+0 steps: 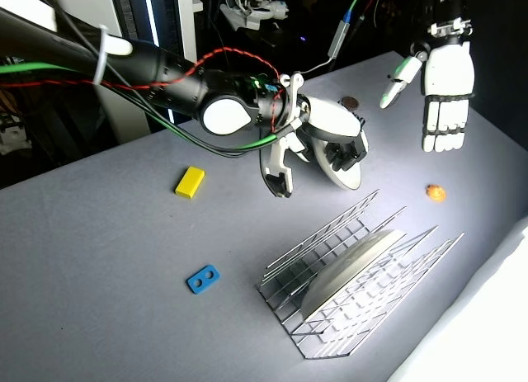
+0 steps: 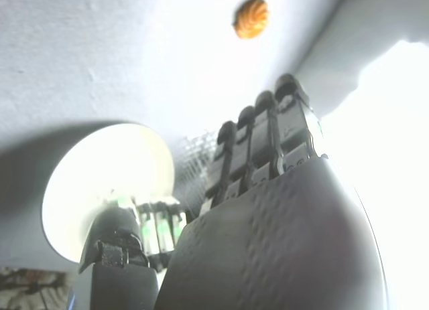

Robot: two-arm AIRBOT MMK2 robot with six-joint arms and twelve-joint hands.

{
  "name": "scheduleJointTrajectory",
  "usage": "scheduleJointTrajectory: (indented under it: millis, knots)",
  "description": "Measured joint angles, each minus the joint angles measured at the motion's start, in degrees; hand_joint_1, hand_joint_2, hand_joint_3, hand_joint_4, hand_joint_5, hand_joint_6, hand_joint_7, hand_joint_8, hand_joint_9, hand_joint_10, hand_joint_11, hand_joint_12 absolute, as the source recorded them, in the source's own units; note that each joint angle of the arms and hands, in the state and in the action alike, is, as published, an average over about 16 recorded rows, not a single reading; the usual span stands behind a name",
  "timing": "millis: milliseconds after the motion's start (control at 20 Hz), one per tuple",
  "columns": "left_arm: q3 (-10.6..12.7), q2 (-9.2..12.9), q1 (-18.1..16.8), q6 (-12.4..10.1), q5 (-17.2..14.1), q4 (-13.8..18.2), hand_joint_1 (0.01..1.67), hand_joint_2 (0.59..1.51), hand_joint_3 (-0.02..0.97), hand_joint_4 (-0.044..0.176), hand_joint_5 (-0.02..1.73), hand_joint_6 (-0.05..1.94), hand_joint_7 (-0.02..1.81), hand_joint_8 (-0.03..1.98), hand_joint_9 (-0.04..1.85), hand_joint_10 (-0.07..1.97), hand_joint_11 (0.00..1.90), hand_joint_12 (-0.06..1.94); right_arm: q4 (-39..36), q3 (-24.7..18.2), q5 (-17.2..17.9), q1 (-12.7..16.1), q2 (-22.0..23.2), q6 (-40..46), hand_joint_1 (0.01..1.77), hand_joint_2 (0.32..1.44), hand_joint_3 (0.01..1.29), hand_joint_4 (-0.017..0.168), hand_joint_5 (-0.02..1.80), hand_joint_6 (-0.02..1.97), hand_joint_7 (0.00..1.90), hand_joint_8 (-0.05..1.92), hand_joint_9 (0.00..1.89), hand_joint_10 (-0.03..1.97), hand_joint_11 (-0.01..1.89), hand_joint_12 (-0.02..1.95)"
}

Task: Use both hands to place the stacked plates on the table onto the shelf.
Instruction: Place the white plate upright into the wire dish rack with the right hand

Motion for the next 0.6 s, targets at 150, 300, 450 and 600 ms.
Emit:
scheduleJointTrajectory:
  millis: [150, 300, 450, 600]
  knots:
    - [0.5, 0.5, -1.0, 0.2, -1.0, 1.2, 0.02, 1.123, 0.011, 0.001, 0.04, 0.02, 0.02, 0.00, 0.02, 0.02, 0.02, 0.02, 2.1, -3.7, -0.1, 1.1, 4.1, 0.0, 1.15, 1.07, 0.01, 0.000, 0.76, 1.19, 0.94, 1.07, 0.90, 0.84, 0.61, 1.47]
    - [0.8, 1.0, -1.5, 0.3, -2.1, 2.4, 0.02, 1.122, 0.011, 0.002, 0.04, 0.02, 0.02, 0.00, 0.02, 0.02, 0.02, 0.02, 3.7, -7.0, -0.1, 2.3, 7.7, 0.0, 1.16, 1.08, 0.01, 0.001, 0.78, 1.21, 0.93, 1.08, 0.88, 0.85, 0.60, 1.48]
    - [1.0, 1.3, -1.7, 0.5, -3.0, 3.4, 0.02, 1.121, 0.011, 0.002, 0.04, 0.02, 0.02, 0.00, 0.02, 0.02, 0.02, 0.02, 4.8, -9.8, 0.0, 3.5, 10.8, 0.0, 1.17, 1.10, 0.01, 0.001, 0.78, 1.20, 0.93, 1.08, 0.88, 0.86, 0.60, 1.48]
    - [1.1, 1.5, -1.8, 0.6, -3.6, 4.0, 0.02, 1.120, 0.012, 0.002, 0.03, 0.02, 0.02, 0.00, 0.02, 0.02, 0.02, 0.02, 5.8, -11.8, -0.1, 4.9, 13.4, 0.0, 1.17, 1.11, 0.01, -0.002, 0.77, 1.19, 0.93, 1.06, 0.89, 0.86, 0.60, 1.48]
